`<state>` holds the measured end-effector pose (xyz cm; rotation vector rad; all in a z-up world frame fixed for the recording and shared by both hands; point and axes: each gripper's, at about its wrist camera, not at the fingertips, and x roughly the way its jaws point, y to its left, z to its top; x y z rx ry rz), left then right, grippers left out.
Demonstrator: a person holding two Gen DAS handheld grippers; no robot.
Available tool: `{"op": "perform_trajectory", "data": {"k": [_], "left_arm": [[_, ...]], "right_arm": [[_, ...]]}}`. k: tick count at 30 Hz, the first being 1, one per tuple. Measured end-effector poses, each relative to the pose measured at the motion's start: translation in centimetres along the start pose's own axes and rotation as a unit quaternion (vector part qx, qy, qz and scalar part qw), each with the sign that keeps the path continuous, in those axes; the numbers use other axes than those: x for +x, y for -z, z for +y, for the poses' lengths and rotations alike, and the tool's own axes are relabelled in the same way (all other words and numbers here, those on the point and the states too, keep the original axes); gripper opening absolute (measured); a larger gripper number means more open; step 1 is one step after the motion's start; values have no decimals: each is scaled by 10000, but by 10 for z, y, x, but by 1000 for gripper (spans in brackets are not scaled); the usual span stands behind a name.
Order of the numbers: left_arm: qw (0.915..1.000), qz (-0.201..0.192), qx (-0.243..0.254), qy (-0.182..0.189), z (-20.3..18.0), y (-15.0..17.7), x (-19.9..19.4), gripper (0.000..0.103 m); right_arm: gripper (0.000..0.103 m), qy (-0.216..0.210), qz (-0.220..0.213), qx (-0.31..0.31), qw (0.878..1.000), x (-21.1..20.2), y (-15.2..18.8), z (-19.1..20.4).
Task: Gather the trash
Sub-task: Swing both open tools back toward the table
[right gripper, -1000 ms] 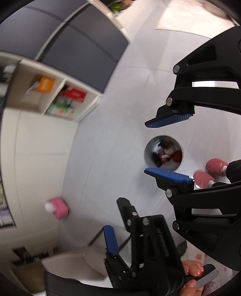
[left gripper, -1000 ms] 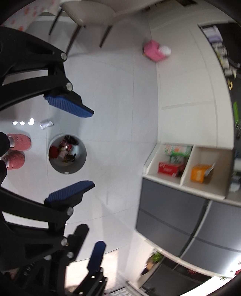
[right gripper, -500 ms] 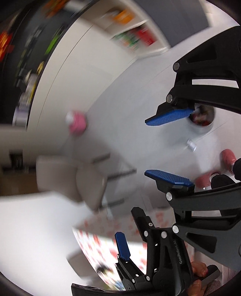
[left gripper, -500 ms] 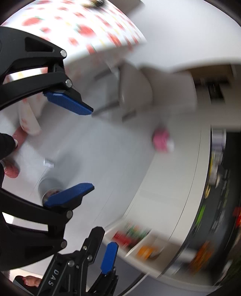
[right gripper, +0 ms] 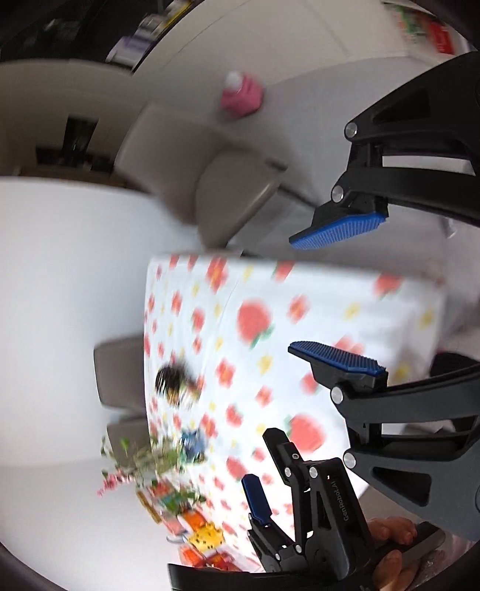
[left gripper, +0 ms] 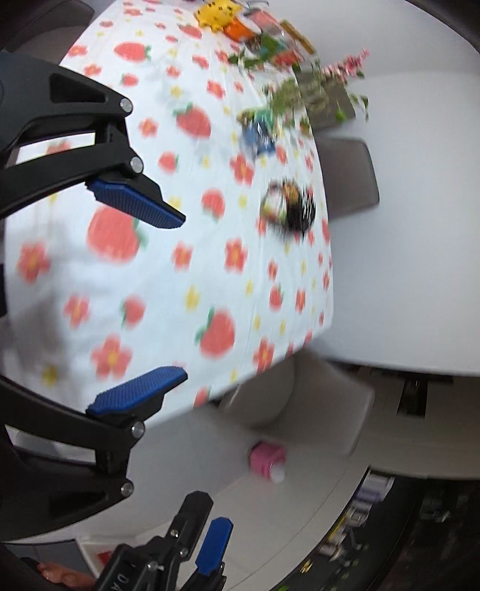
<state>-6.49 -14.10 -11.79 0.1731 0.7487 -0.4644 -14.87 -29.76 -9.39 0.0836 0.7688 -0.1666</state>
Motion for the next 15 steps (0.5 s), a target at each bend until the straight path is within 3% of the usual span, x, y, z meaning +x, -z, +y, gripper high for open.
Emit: {"op": "perform_trajectory", "data": {"k": [6,15], "left_arm": [[9977,-92,-363,-573,117,-31,35,77],[9910,-20,-872,-1018,227,-50,65,77]], "right_arm": [[52,-364,85,-321,9988,75,-65,88],[52,-848,185,-1197,9890,159,-124,193]]}}
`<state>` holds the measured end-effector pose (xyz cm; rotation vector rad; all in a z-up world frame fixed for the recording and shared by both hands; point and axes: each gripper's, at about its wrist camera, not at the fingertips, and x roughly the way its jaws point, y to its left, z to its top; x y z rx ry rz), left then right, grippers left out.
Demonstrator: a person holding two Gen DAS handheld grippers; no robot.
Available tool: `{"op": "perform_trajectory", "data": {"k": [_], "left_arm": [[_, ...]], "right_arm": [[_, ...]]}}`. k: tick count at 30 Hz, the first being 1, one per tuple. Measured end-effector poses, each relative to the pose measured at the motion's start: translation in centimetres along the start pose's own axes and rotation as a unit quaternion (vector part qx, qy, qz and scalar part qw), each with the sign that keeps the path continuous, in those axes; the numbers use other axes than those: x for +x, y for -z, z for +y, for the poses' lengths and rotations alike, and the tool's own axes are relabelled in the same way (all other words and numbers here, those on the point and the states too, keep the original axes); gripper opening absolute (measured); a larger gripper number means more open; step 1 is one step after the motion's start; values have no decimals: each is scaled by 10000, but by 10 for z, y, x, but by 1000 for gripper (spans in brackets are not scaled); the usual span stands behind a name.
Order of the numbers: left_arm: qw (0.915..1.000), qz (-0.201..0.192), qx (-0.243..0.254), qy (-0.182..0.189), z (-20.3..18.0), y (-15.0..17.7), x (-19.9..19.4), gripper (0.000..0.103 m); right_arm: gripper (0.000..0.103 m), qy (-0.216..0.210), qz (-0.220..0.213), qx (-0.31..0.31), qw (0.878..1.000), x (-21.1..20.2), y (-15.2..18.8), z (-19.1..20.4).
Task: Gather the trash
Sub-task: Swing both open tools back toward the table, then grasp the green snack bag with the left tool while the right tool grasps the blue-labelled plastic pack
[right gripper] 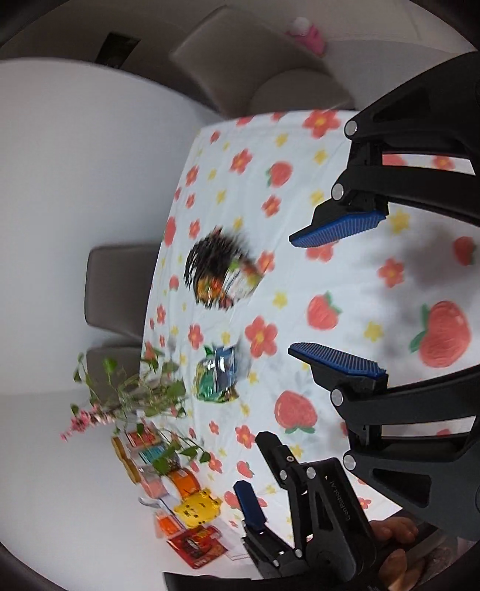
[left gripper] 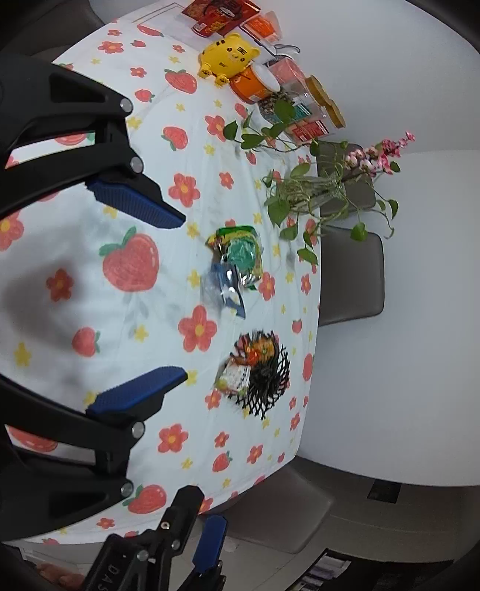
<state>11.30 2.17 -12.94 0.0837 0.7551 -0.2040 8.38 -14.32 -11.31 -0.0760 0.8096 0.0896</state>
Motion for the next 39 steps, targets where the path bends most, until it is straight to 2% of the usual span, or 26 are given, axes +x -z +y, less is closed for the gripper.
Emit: {"op": "perform_trajectory", "data": {"k": [5,11,12,13,18,24,30,33,34,36,37,39], "left_arm": [[9989,118,-413,-190,38,-4,19,77],[9958,259,-757,-440,62,-11,46,77],[9954,274,-785,-478,65,-13,51,77],[9949,281,-809,-528,67,-16,57,77],[9925,360,-923,-719,82,-30,85,77],[9915,483,-925,-775,89,-37,114,77],[9907,648,-957,-714,92,-40,141,77],[9909,713,-925,-672,90,-42,153,77],[9909,733,-918,-656,90,-43,156,77],[9913,751,-885,-623,87,-45,161,77],[9915,755,-864,-607,85,-46,163,77],[9921,755,-820,-575,82,-48,167,77]], "right_arm": [[52,-256,63,-585,9979,45,-29,30],[53,-578,127,-976,9935,101,-61,56],[54,-620,128,-1036,9926,109,-65,59],[62,-659,107,-1084,9919,115,-68,61],[65,-793,117,-1228,9892,152,-87,63],[65,-907,309,-1494,9841,190,-90,66],[64,-1097,551,-1470,9815,214,-87,58],[49,-1364,629,-1278,9804,219,-86,52],[41,-1386,619,-1233,9807,218,-87,52],[30,-1384,554,-1199,9815,215,-89,50],[17,-1417,562,-1165,9814,215,-91,48],[8,-1457,625,-1083,9814,216,-93,43]]}}
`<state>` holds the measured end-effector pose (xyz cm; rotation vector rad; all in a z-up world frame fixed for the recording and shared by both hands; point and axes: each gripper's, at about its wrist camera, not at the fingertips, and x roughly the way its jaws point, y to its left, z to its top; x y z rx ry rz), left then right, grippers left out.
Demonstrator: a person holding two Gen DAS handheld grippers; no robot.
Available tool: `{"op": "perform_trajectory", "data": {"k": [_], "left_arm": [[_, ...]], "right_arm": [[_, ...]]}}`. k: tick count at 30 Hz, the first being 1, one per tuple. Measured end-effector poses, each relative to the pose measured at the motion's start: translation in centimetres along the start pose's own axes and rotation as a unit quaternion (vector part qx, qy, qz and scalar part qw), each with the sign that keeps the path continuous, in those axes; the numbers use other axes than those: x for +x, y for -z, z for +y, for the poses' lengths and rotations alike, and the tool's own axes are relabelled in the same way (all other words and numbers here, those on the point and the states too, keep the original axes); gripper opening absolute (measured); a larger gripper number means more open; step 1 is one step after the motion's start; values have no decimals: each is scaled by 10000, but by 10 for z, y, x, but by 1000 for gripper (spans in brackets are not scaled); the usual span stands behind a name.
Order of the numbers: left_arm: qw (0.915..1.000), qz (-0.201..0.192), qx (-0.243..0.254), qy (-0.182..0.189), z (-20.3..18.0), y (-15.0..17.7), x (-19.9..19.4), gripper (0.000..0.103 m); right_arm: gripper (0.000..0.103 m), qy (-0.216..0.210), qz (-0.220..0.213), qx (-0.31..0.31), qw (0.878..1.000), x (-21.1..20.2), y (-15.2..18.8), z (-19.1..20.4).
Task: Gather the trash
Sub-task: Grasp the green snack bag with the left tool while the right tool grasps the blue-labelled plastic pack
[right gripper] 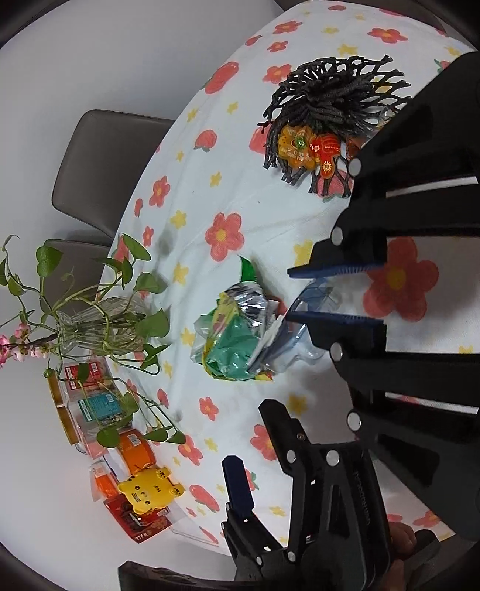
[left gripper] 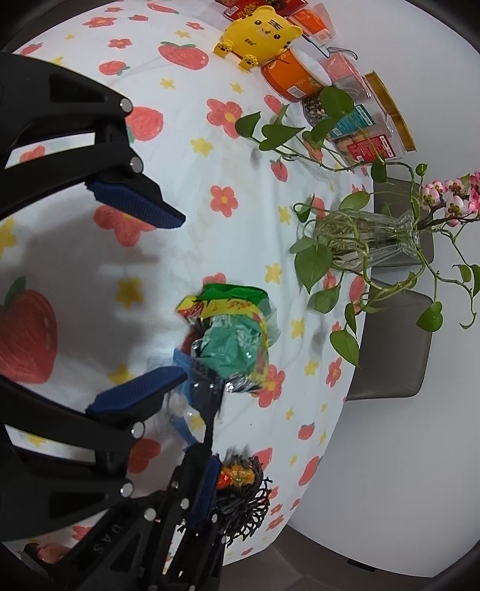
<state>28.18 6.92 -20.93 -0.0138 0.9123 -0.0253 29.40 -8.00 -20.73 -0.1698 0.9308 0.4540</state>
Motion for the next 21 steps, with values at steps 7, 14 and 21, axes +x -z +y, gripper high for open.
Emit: {"op": "perform_trajectory", "data": {"k": [7,14,21], "left_arm": [[9999,-54,100,47,-9,-10,7,77],[9995,-185,252,48,-17,-25,20,77],[9985,-224,497,95,-30,-42,40,77]], "right_arm": [[1,59,-19,177,9998,-7,3,-13],[0,282,-208,382,9987,-18,0,-21],[0,572,-269,683,9957,-9,-8,-34]]}}
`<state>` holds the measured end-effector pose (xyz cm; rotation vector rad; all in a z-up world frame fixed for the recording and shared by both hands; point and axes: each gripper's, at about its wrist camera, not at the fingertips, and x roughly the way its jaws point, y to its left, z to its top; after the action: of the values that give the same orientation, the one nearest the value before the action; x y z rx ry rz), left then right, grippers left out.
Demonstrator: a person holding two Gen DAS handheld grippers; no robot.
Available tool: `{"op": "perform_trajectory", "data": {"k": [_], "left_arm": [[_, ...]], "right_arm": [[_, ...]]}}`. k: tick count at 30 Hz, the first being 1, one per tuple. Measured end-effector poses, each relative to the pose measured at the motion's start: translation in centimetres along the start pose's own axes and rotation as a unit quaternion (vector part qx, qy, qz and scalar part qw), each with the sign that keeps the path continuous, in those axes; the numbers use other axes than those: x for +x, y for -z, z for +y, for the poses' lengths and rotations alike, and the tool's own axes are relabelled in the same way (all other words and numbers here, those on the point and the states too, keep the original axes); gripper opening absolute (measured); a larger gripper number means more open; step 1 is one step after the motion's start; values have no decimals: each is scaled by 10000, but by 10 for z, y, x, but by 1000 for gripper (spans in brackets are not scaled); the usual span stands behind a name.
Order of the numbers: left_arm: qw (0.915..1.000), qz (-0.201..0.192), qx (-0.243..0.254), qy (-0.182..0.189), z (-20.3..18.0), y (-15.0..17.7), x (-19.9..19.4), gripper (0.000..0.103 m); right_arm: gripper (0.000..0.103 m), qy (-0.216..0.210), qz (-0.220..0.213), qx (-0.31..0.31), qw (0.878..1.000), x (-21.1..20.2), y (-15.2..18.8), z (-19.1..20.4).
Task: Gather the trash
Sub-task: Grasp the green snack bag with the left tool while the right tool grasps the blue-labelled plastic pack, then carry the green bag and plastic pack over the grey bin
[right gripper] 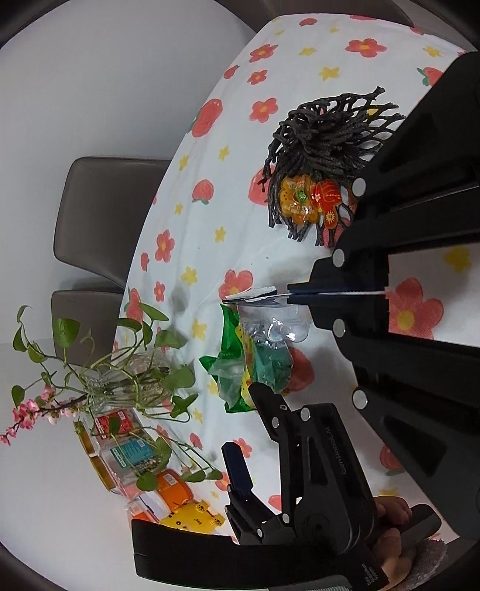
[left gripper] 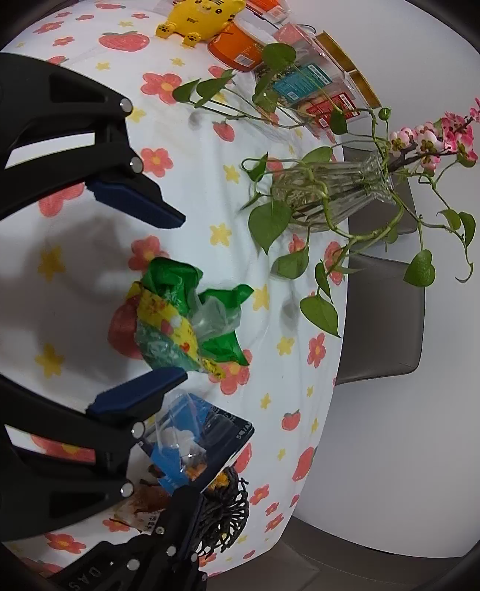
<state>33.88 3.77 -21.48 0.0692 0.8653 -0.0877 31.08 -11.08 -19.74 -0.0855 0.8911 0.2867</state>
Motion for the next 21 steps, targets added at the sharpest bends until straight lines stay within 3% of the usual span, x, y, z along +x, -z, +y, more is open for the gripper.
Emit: {"op": "perform_trajectory", "data": {"k": [10,17,21], "left_arm": [[9992,159,374,56,-20,-11,34,77],[9994,81,280,169,-18,-12,37,47],[9996,28,287,72,-16,-11,27,42]], "right_arm": [[0,185,-6,185,9997,16,-10,-7],[0,201,-16,220,9996,17,-14,-8],[0,200,-19,238,9995,12,-13,-6]]}}
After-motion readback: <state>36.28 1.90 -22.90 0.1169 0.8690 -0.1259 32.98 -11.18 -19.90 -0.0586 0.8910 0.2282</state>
